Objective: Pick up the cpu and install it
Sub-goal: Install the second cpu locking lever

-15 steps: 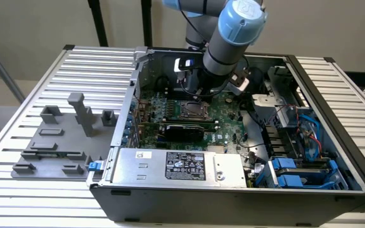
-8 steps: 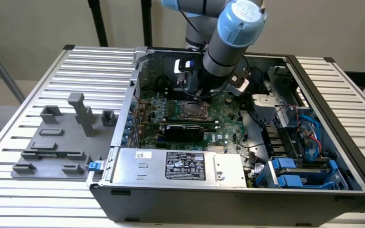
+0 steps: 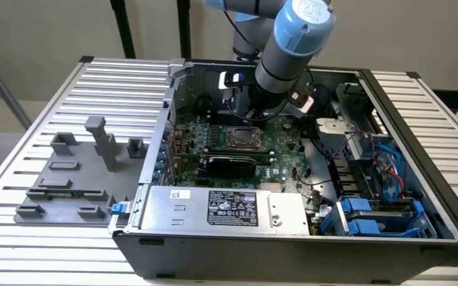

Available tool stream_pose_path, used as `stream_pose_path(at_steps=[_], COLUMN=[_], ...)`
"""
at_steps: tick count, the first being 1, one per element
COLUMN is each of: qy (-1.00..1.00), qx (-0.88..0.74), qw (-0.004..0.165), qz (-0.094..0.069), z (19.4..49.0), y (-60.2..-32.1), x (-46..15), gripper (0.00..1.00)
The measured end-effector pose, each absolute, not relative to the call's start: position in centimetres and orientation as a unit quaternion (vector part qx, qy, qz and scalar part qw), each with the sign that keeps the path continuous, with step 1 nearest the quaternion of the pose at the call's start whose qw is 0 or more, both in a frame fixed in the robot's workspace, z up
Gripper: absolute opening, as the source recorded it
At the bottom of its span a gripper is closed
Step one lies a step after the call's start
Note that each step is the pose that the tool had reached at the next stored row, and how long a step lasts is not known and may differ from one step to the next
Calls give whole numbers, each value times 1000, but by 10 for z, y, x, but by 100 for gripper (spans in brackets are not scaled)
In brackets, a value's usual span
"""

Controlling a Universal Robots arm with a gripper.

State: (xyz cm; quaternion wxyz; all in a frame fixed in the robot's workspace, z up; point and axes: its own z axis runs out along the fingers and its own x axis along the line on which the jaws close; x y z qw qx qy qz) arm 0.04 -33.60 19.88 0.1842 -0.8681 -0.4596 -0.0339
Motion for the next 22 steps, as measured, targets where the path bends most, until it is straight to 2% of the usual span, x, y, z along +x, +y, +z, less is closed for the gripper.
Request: stream_pose_path(at_steps=[22], qy=[-460], qx=[-868], qw=[184], qz=[-34], z=[228], y=[-382], x=[-23], gripper=[11])
